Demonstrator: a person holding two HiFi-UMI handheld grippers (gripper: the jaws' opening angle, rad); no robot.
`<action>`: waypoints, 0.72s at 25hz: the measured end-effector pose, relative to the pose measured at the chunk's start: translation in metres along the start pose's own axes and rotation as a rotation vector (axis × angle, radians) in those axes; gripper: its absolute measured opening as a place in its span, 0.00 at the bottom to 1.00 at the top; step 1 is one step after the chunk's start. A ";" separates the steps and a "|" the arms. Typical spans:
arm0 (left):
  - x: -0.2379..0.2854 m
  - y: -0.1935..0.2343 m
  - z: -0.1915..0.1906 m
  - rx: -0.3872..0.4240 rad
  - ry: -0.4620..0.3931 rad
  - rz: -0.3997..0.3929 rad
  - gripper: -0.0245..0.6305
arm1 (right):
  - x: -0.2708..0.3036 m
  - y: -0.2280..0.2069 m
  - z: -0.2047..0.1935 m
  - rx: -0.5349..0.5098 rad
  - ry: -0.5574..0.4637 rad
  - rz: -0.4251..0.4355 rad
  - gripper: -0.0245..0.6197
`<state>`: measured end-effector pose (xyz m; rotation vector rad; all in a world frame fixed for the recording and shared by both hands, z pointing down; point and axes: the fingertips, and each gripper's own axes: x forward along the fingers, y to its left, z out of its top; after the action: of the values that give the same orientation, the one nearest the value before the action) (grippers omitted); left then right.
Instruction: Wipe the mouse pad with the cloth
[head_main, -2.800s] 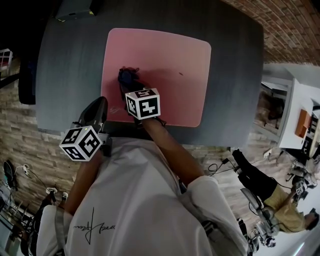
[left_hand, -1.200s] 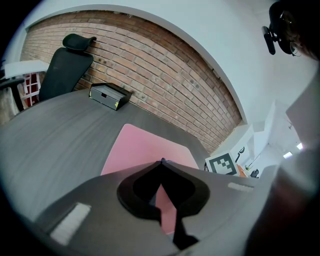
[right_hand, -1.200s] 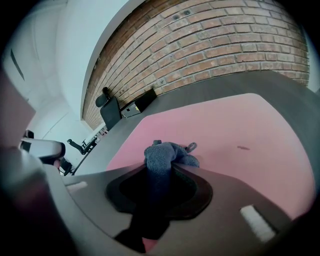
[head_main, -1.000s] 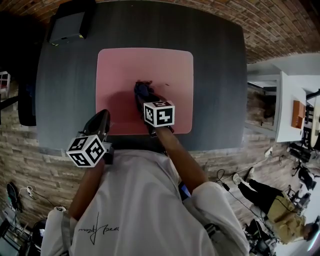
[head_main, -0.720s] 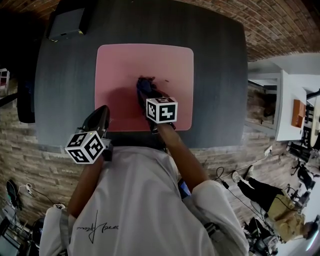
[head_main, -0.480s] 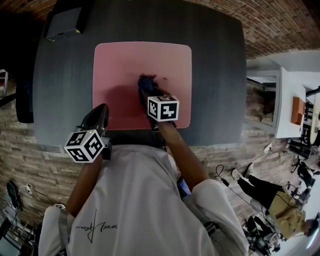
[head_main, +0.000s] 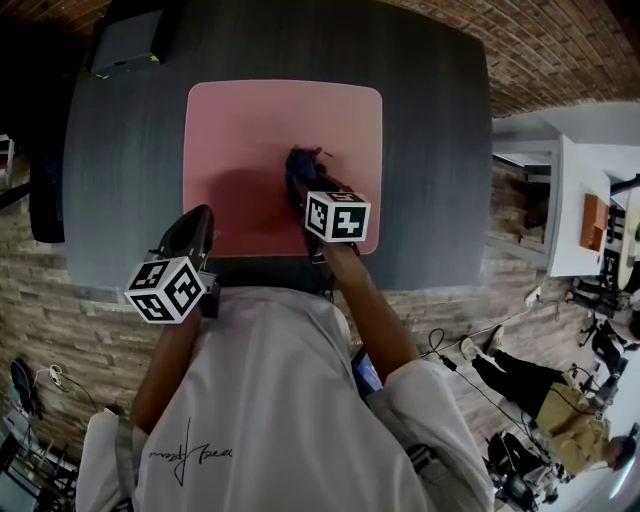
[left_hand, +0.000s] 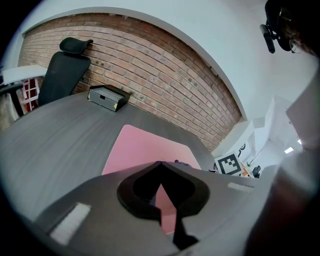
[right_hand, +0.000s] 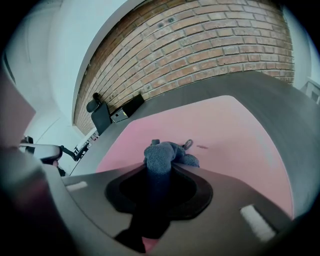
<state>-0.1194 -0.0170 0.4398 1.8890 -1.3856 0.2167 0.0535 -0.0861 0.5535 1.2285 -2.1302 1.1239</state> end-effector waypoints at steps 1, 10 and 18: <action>0.000 0.000 0.000 0.000 0.000 0.000 0.04 | -0.001 -0.002 0.000 0.006 0.000 -0.002 0.20; 0.001 -0.001 0.000 0.001 0.004 -0.004 0.04 | -0.009 -0.017 0.001 0.027 0.001 -0.020 0.20; 0.002 -0.001 -0.002 0.000 0.014 -0.005 0.04 | -0.017 -0.032 0.002 0.040 -0.003 -0.038 0.20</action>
<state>-0.1167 -0.0165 0.4417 1.8878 -1.3714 0.2270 0.0900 -0.0876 0.5541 1.2836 -2.0868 1.1543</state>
